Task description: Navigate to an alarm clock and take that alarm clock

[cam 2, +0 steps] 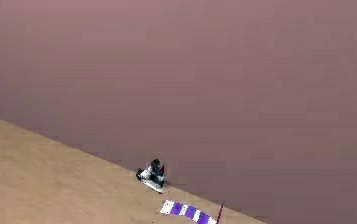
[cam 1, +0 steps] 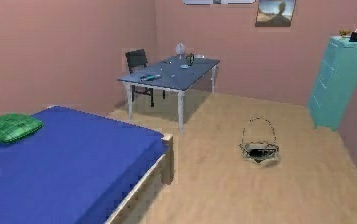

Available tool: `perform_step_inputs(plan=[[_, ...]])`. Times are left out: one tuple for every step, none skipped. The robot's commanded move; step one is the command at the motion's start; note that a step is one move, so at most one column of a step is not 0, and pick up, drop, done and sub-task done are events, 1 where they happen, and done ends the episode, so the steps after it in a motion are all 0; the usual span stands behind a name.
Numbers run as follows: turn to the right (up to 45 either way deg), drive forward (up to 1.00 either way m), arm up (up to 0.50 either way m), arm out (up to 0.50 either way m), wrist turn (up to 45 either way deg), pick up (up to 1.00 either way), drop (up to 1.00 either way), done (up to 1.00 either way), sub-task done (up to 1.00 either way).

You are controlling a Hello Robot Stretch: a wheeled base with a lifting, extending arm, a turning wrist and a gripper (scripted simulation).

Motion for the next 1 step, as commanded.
perform_step_inputs(plan=[[12.0, 0.0, 0.0, 0.0, 0.0, 0.0, 0.0, 0.0, 0.0]])
